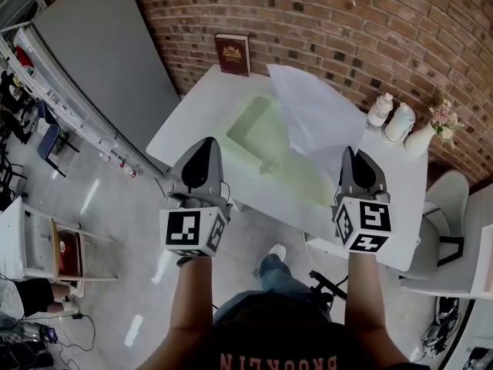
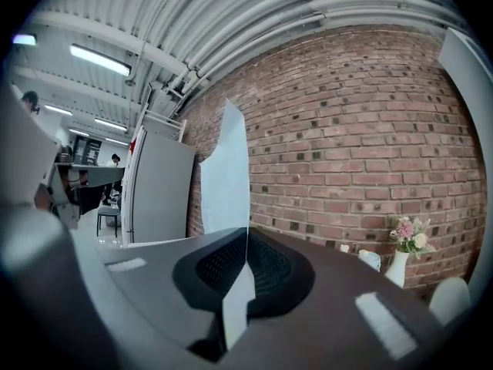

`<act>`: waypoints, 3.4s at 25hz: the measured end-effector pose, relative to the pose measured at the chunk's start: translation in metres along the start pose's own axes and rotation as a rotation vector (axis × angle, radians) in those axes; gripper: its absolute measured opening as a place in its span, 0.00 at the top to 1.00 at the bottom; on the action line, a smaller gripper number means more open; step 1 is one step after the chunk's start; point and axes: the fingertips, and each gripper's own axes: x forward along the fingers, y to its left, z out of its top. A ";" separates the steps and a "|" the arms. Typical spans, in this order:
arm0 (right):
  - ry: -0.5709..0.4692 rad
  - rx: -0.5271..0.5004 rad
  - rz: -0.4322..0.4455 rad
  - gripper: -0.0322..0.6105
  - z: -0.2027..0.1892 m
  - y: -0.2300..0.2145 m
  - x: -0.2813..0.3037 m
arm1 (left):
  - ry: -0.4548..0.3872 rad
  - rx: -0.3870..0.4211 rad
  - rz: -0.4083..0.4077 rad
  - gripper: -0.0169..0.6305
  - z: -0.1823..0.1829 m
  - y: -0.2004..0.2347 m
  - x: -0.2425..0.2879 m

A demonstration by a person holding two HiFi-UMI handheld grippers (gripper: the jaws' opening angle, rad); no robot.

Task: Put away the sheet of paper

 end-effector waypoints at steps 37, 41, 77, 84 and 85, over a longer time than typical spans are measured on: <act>0.173 0.291 0.099 0.95 -0.052 0.030 0.118 | 0.093 -0.070 -0.172 0.98 -0.069 0.050 0.178; 0.215 0.383 0.122 0.95 -0.069 0.031 0.125 | 0.095 -0.070 -0.171 0.98 -0.071 0.061 0.186; 0.914 0.659 0.021 0.95 -0.266 0.002 0.163 | 0.138 -0.075 -0.182 0.98 -0.094 0.080 0.214; 0.959 0.543 -0.161 0.95 -0.289 -0.005 0.169 | 0.133 -0.074 -0.127 0.98 -0.089 0.089 0.207; 0.961 0.544 -0.185 0.95 -0.292 -0.005 0.171 | 0.135 -0.072 -0.118 0.98 -0.089 0.089 0.205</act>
